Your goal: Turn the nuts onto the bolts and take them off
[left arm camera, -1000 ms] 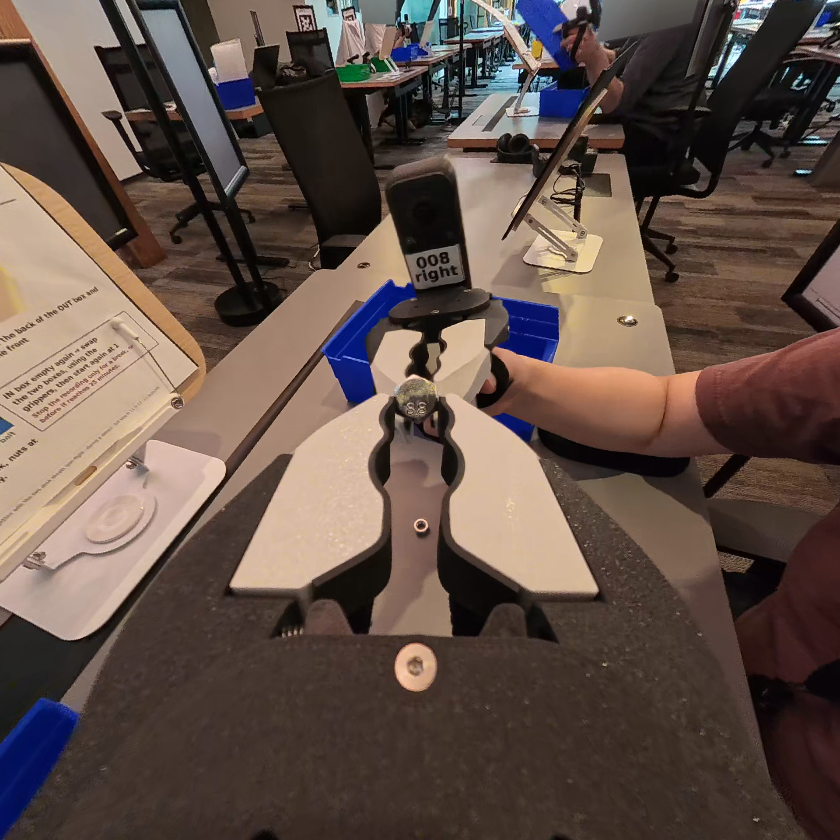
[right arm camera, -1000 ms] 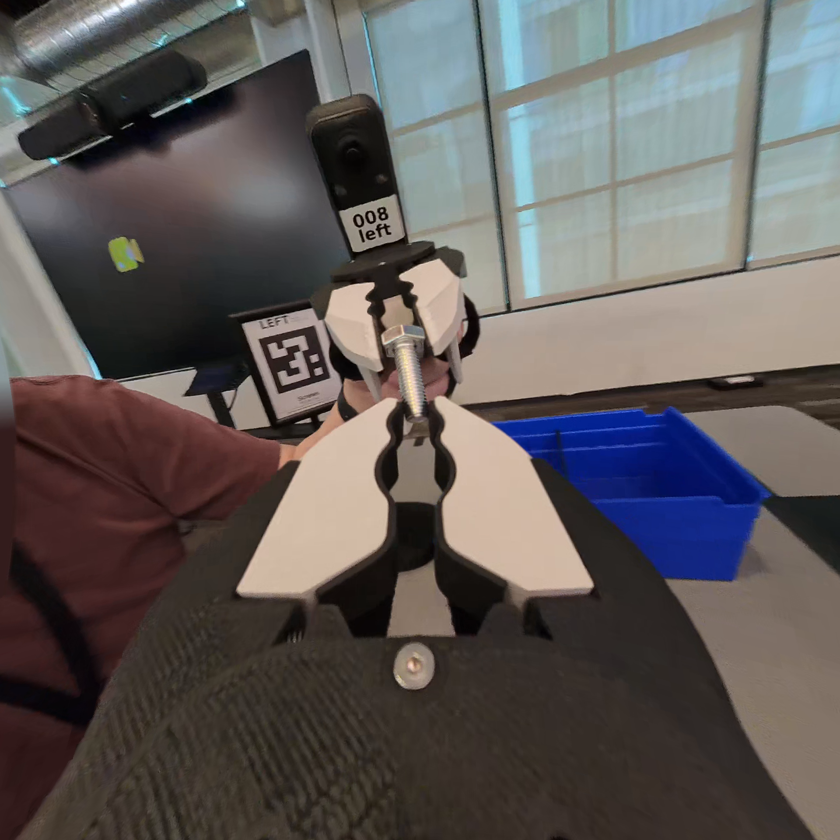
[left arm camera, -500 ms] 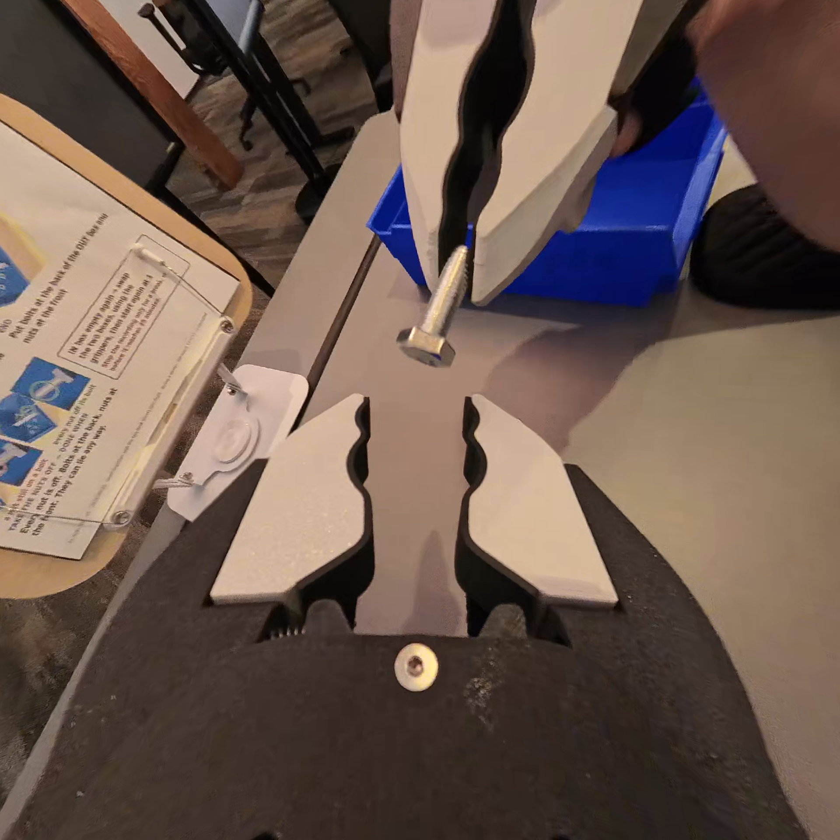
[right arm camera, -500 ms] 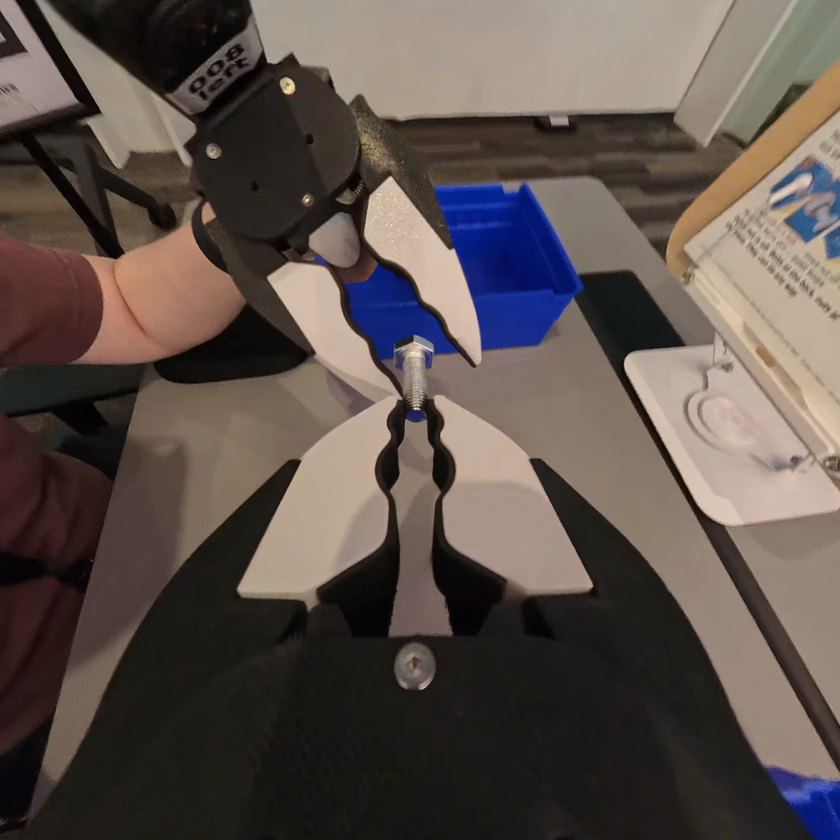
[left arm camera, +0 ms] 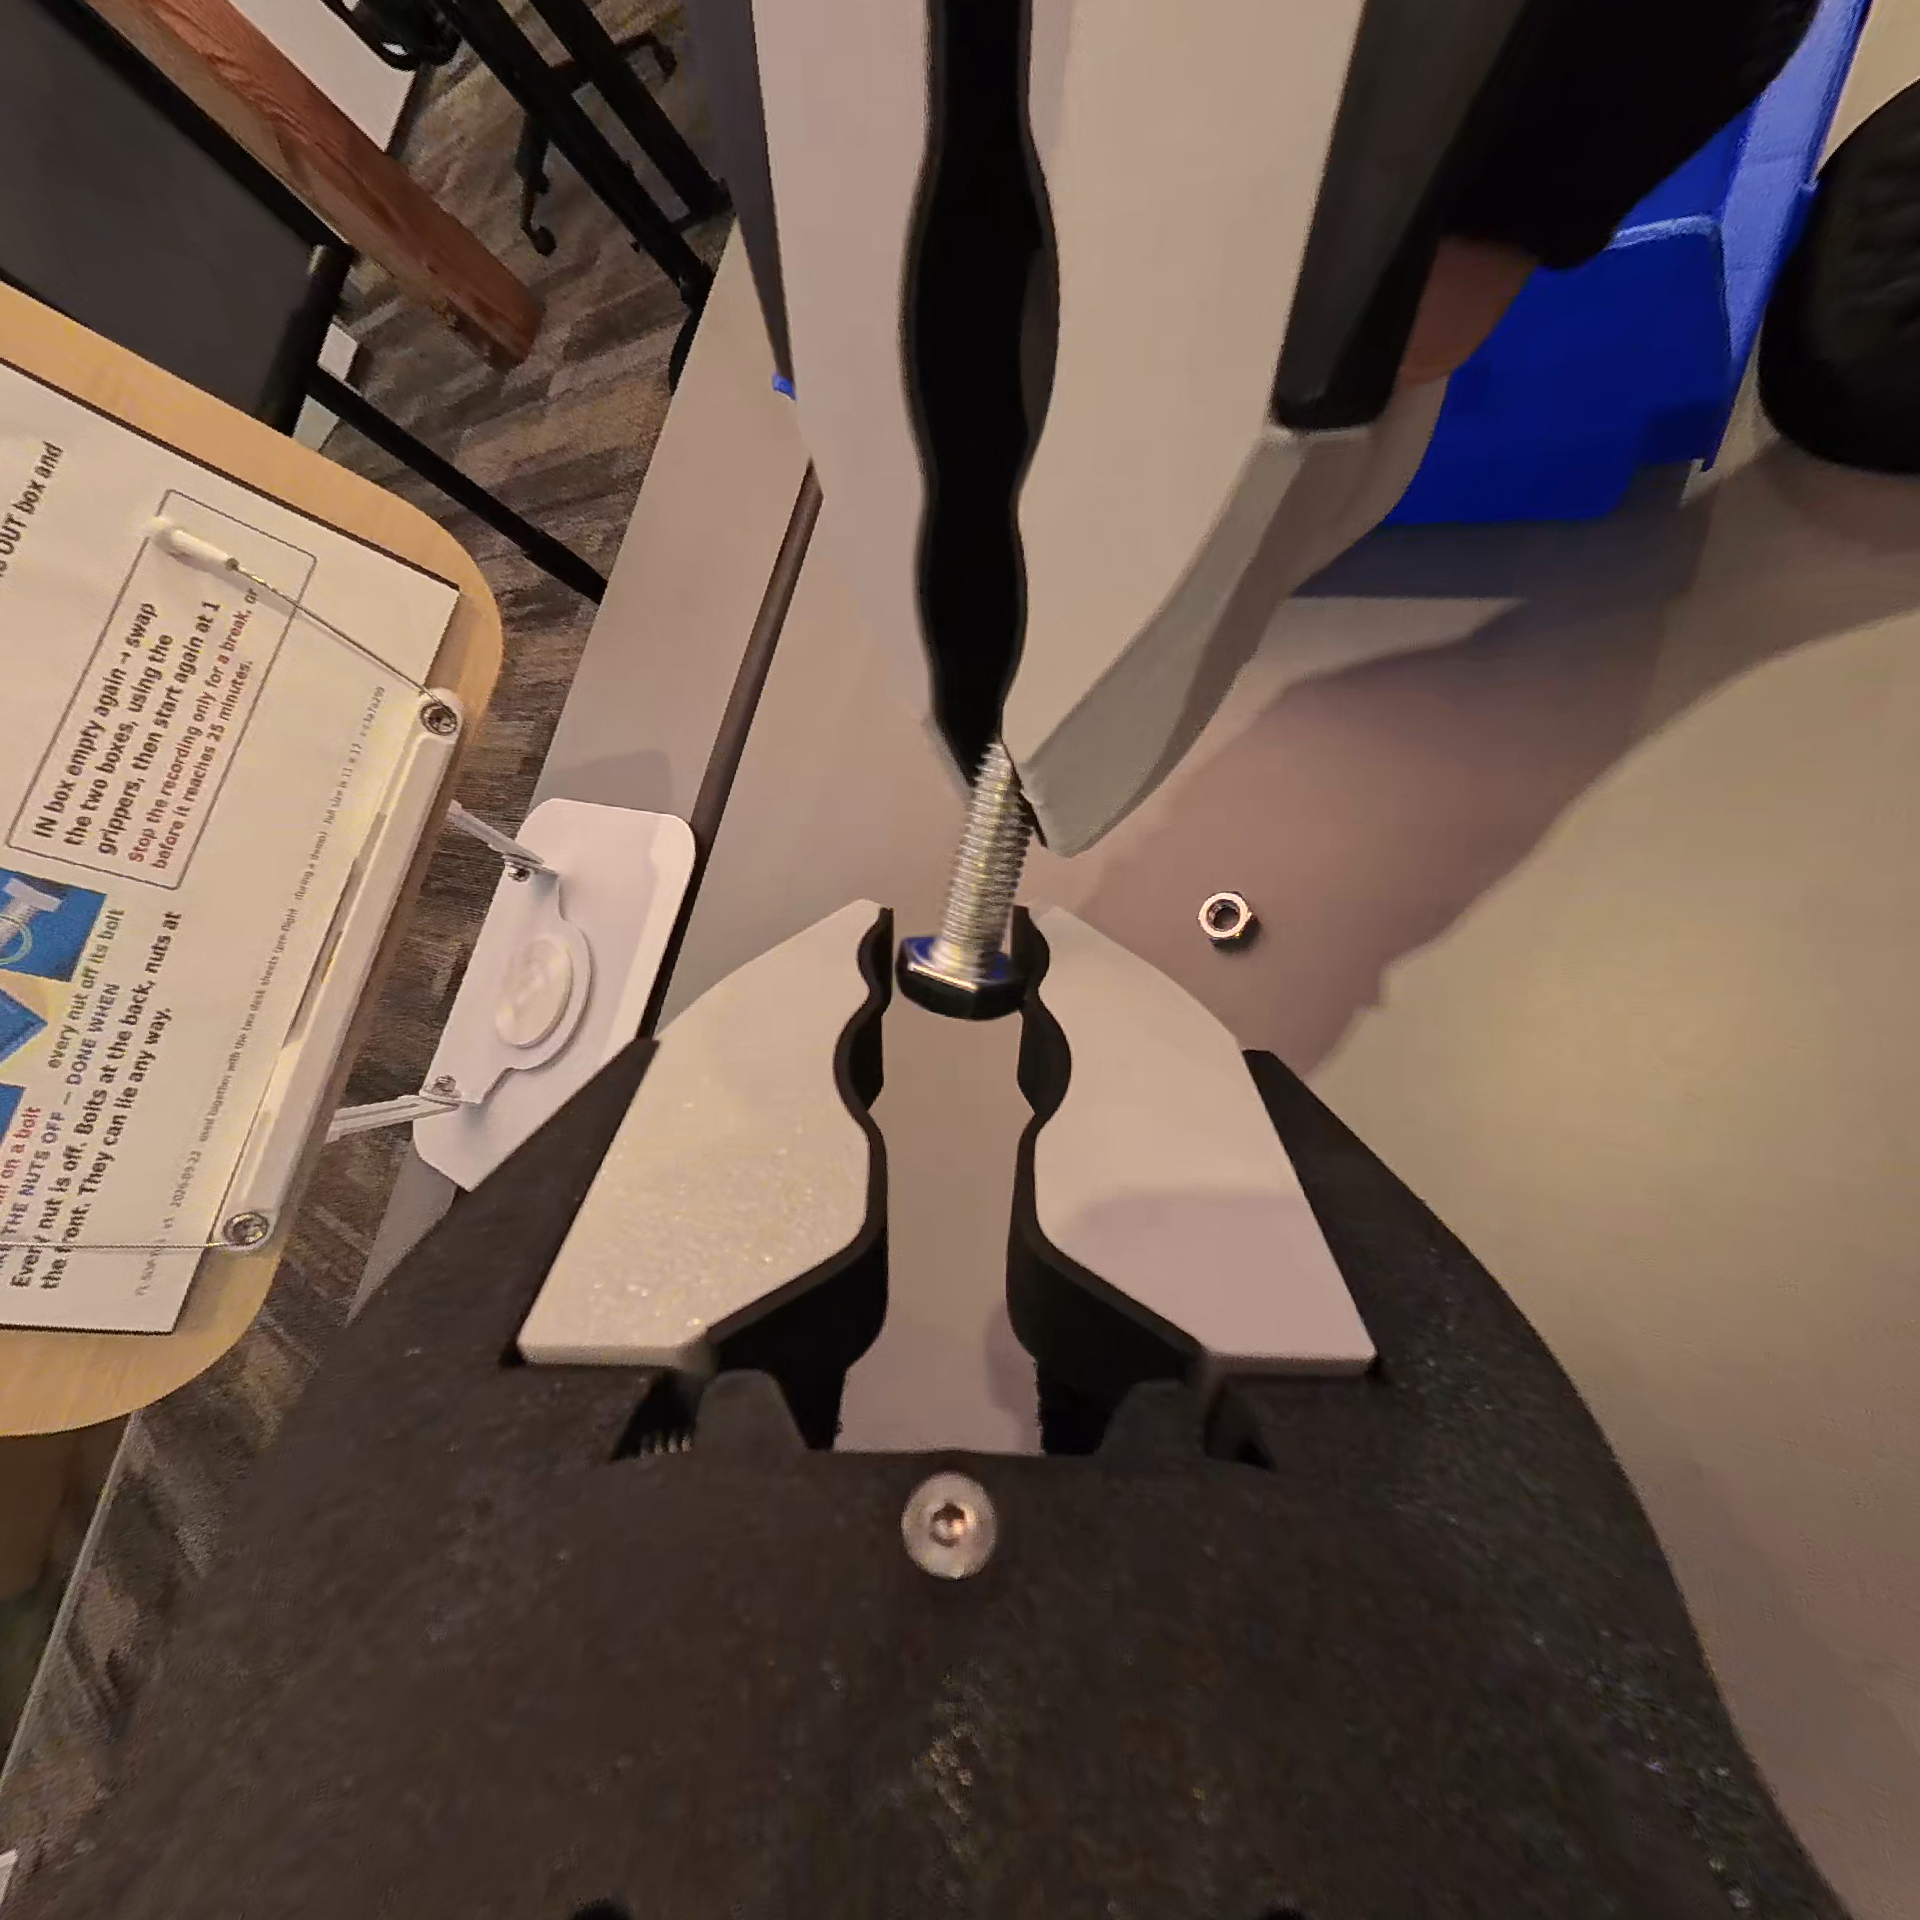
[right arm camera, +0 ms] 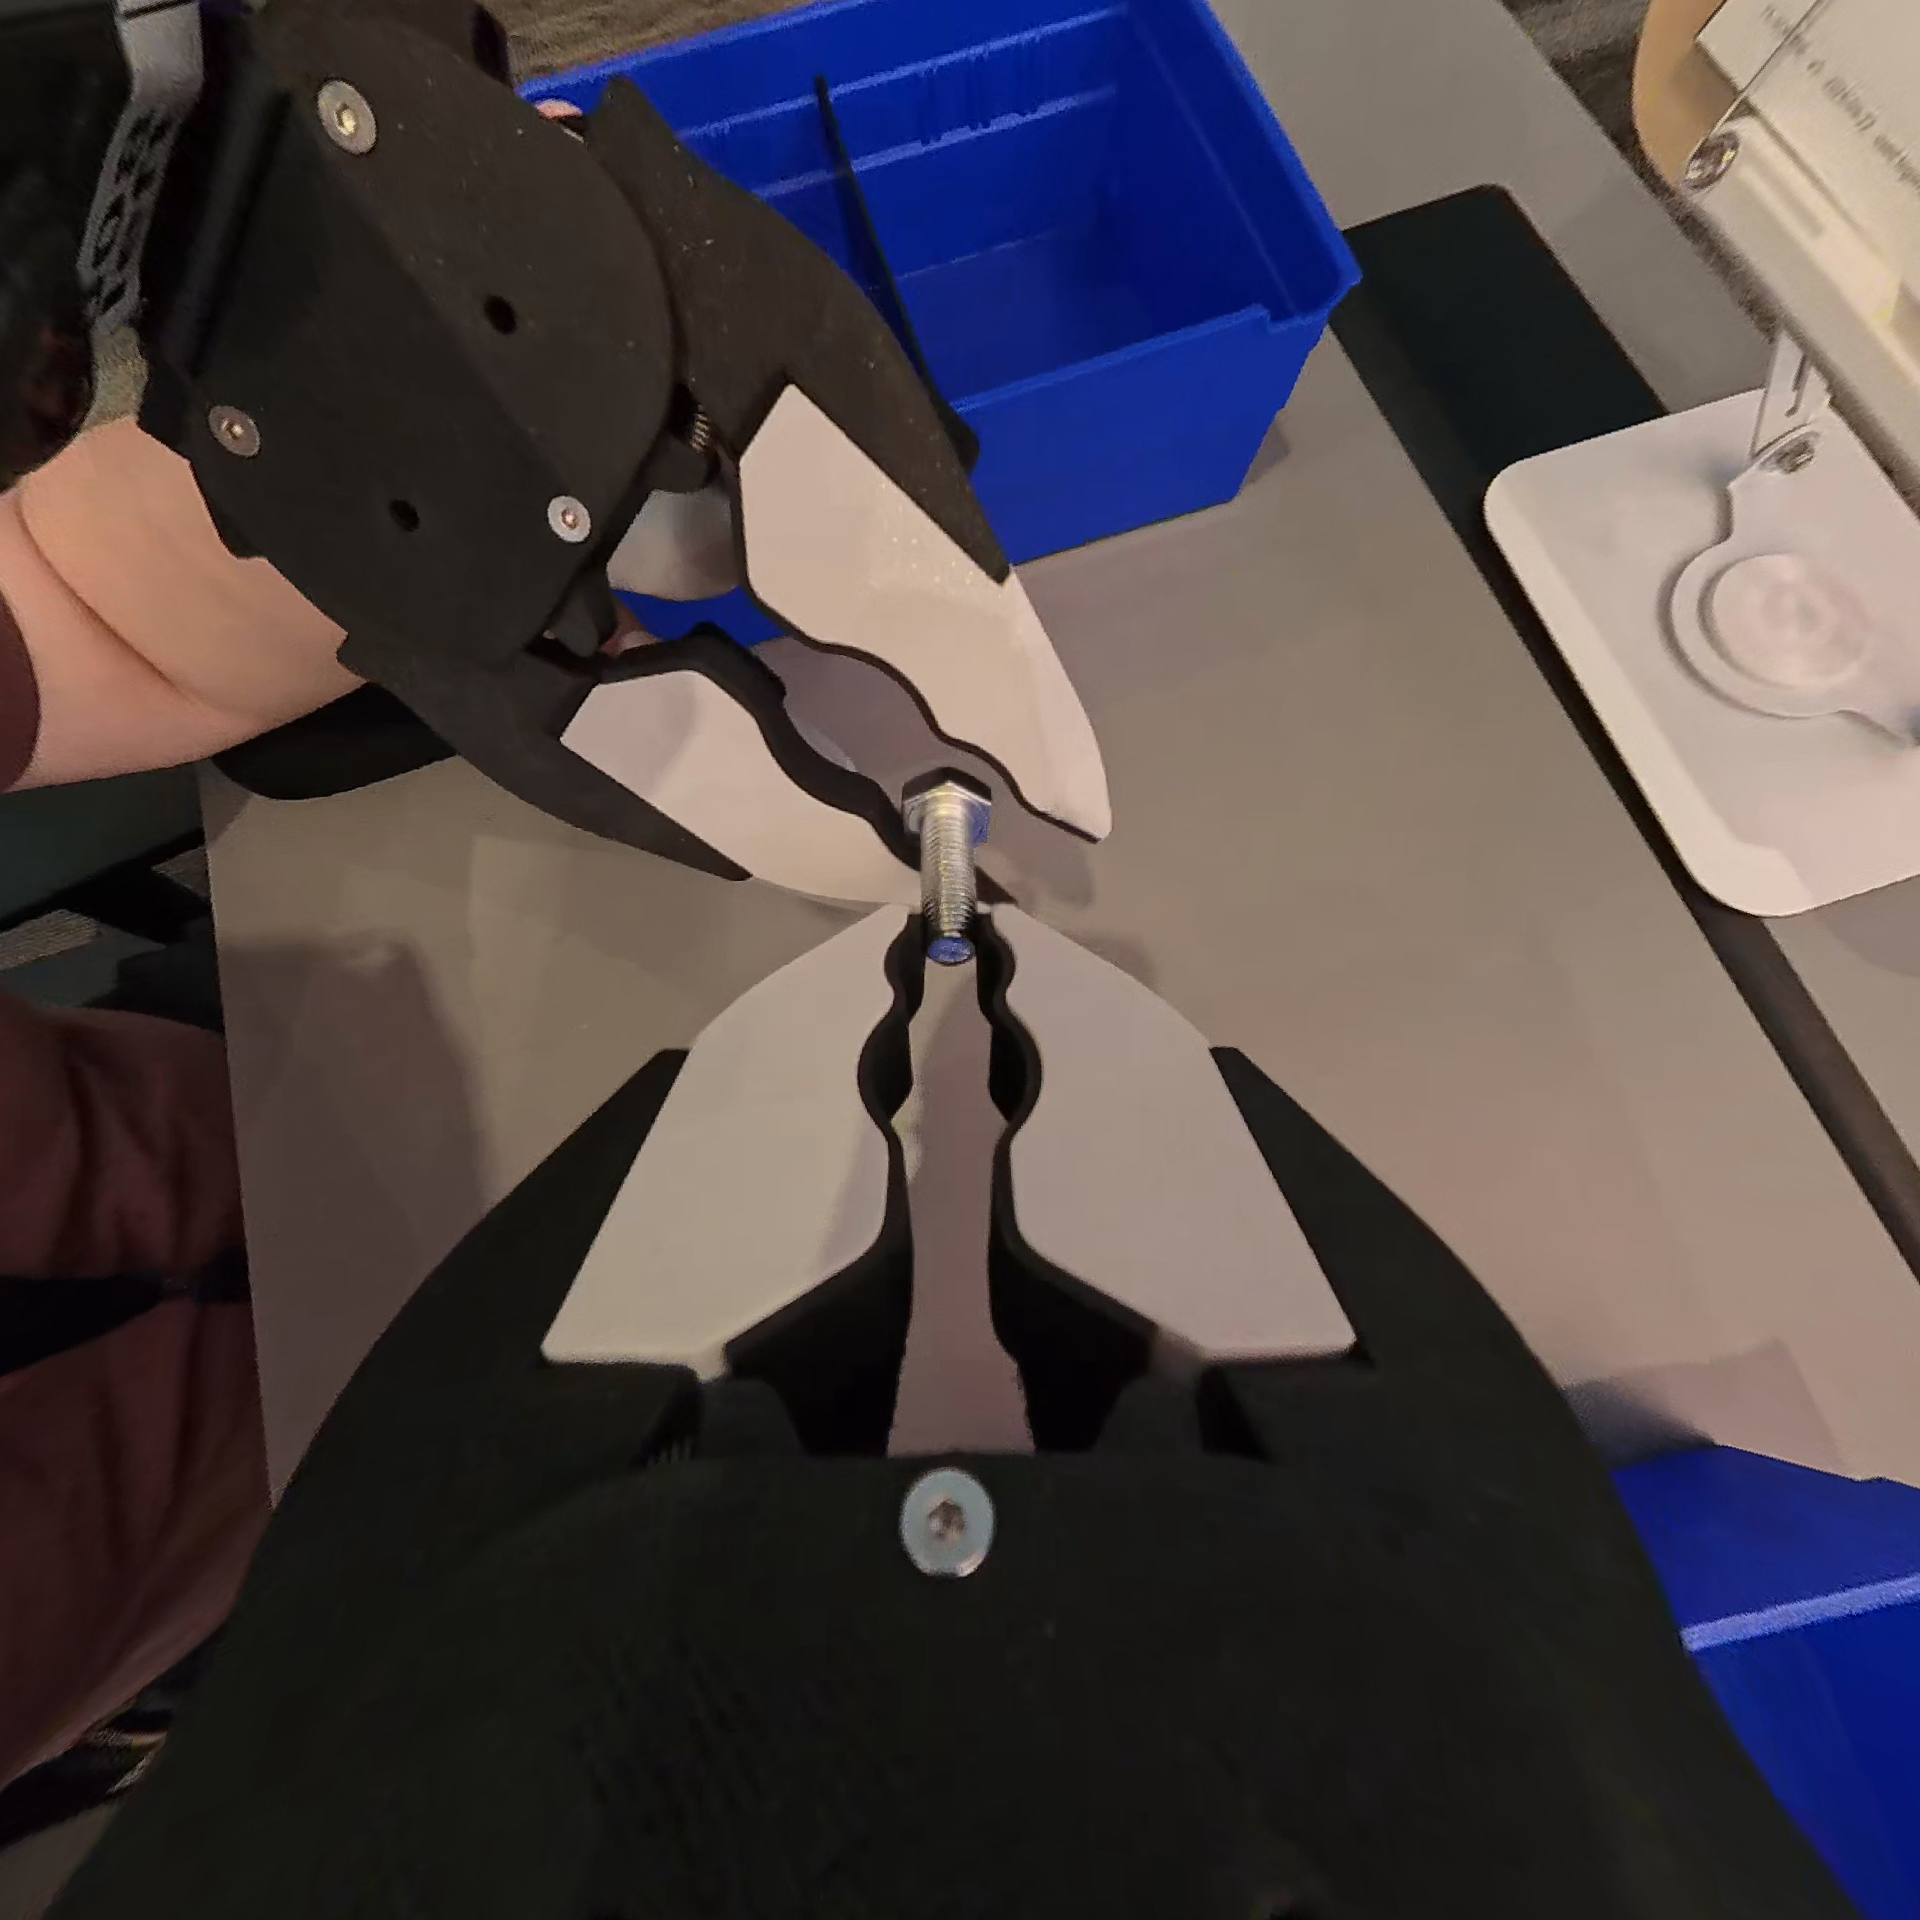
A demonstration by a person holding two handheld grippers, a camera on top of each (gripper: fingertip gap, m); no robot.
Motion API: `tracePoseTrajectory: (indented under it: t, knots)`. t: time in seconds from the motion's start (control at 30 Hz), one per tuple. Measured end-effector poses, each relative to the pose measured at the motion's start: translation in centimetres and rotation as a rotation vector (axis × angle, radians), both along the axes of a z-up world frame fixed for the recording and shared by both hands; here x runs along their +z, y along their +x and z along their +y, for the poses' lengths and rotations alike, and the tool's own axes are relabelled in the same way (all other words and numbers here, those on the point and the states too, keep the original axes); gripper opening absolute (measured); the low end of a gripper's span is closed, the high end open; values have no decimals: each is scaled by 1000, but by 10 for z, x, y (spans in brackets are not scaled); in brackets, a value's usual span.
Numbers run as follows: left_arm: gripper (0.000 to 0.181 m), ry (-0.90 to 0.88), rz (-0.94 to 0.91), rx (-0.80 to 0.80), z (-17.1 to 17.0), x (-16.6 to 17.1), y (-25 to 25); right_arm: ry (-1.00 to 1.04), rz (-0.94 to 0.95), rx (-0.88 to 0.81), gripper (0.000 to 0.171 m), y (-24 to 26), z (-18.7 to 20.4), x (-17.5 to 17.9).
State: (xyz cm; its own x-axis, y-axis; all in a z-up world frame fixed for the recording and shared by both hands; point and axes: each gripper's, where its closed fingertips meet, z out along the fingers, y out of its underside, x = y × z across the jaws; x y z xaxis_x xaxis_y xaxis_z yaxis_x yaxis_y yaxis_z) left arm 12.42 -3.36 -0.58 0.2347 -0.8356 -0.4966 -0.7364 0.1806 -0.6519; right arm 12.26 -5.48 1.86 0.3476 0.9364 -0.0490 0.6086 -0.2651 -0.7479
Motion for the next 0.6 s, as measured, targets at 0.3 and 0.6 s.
tracePoseTrajectory:
  t: [0.3,0.6]
  knots:
    - [15,43,23,23,2,-3,1,1,5,-12,10,0,1,0]
    - [15,-204,-381,-73,-18,50,5,483,307,158,32,0,-5,80]
